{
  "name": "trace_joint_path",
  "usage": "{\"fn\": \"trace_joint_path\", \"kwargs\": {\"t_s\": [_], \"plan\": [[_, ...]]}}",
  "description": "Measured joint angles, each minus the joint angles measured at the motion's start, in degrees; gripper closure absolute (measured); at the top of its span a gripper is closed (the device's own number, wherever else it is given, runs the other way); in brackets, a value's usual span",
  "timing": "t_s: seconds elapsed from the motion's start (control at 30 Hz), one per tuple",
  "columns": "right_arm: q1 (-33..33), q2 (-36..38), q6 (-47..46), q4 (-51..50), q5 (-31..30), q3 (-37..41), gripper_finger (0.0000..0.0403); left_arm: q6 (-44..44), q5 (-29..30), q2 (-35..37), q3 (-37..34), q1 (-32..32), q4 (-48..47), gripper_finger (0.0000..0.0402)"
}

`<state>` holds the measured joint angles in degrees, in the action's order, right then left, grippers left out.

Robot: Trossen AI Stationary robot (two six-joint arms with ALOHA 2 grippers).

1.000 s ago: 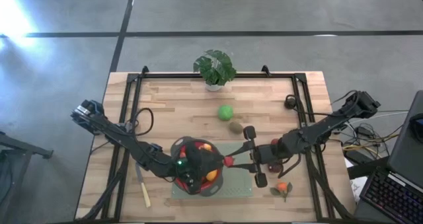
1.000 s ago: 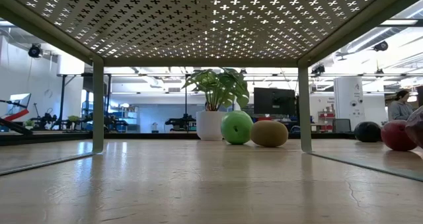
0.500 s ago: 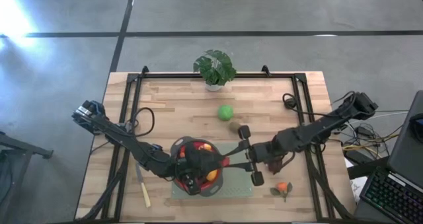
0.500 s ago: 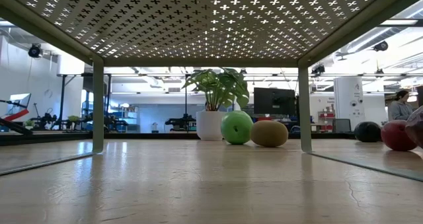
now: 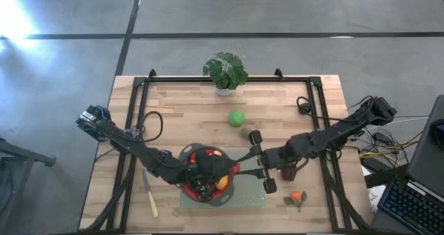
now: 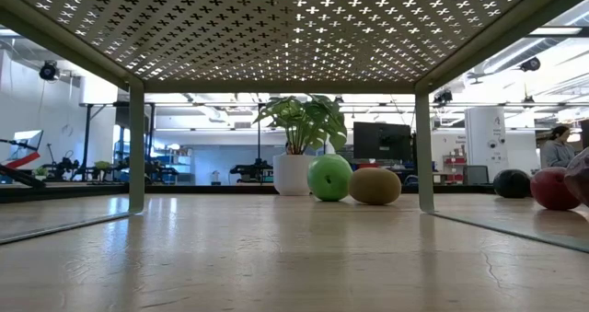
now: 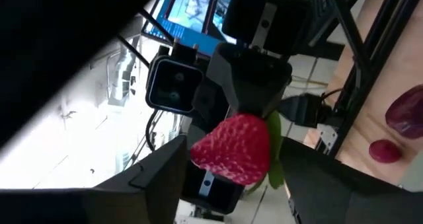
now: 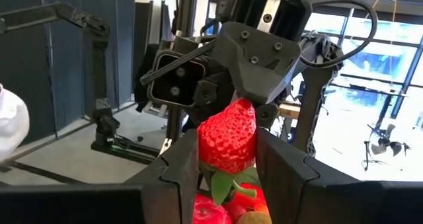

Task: Pick & Place Fruit
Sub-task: Put the strawberry into the red strainer

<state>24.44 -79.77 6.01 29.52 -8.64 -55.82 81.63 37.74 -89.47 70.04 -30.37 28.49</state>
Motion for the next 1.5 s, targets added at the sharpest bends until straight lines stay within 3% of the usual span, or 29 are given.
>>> {"fn": "trace_joint_path", "kwargs": {"t_s": [0.2,0.4,0.63,1.0,1.2,1.5], "plan": [[-0.3,0.0,-0.3,-0.5,0.1,0.0,0.0268,-0.9,-1.1,0.0,0.0,0.0,0.0,0.0214],[-0.3,0.0,-0.6,-0.6,0.0,0.0,0.028,-0.3,-2.5,0.0,0.0,-0.1,0.0,0.0248],[-0.3,0.0,-0.7,-0.6,0.0,0.0,0.0263,-0.7,-2.3,0.0,0.0,-0.1,0.0,0.025],[-0.3,0.0,0.1,-0.4,0.0,0.0,0.0228,-1.3,-2.2,0.0,0.0,-0.1,0.0,0.0285],[-0.6,0.0,-1.1,-0.4,3.3,0.0,0.0254,-1.2,-2.1,0.0,0.0,-0.1,-0.1,0.0295],[-0.6,0.0,-1.1,-0.5,3.9,0.0,0.0285,-3.7,-2.1,0.0,0.0,-0.1,0.0,0.0265]]}}
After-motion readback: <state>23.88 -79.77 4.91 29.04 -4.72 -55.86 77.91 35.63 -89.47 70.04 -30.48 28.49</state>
